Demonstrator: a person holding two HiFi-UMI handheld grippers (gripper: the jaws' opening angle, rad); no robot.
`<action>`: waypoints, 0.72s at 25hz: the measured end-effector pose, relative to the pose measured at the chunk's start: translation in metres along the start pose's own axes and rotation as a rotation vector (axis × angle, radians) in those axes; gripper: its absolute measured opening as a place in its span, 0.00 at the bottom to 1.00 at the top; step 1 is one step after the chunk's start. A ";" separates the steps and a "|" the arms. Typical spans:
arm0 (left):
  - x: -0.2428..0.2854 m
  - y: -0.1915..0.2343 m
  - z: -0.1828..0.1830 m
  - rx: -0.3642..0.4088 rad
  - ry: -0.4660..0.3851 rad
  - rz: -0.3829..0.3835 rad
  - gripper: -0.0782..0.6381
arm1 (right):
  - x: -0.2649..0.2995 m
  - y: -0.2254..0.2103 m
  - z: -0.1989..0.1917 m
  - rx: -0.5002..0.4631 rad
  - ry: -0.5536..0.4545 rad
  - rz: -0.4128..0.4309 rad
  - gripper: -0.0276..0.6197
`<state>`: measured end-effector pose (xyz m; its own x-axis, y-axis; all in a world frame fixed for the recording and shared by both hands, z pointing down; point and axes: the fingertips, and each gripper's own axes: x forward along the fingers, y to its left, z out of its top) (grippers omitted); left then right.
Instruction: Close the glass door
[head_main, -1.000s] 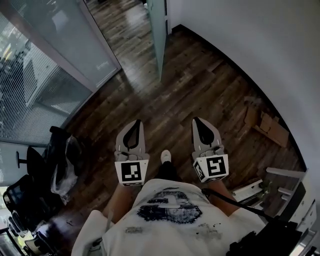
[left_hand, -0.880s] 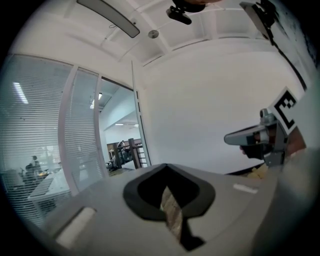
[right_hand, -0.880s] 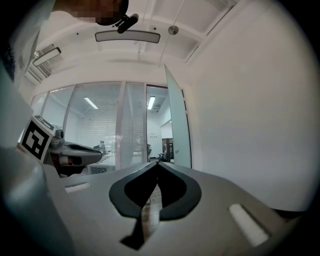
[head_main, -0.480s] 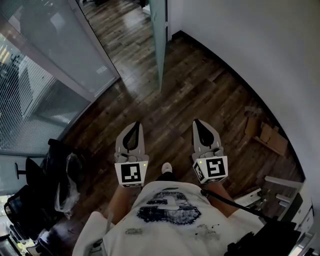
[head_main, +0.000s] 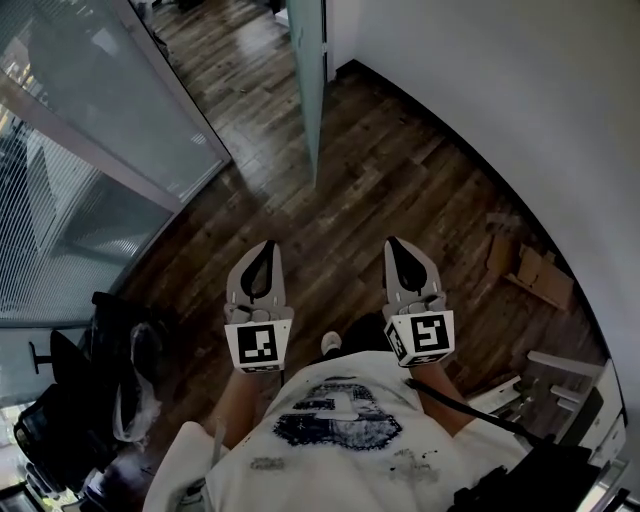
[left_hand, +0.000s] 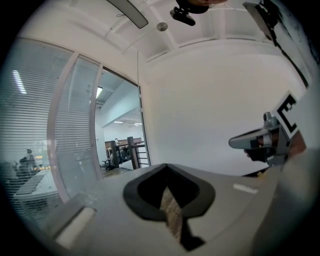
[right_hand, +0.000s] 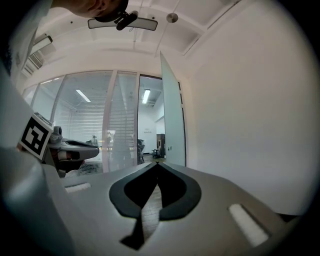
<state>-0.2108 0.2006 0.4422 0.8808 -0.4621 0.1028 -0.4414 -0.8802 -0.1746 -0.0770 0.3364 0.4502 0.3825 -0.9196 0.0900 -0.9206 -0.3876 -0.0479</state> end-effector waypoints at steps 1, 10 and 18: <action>0.007 -0.002 0.002 -0.003 0.006 -0.005 0.11 | 0.004 -0.008 0.000 0.000 0.002 -0.008 0.05; 0.085 0.001 0.008 0.013 0.023 0.039 0.11 | 0.079 -0.063 0.010 0.029 -0.020 0.032 0.05; 0.166 0.016 0.038 0.034 0.009 0.126 0.11 | 0.160 -0.103 0.043 0.017 -0.057 0.140 0.05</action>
<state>-0.0652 0.1143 0.4191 0.8170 -0.5701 0.0867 -0.5425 -0.8109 -0.2194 0.0822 0.2260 0.4268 0.2551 -0.9666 0.0242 -0.9638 -0.2562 -0.0732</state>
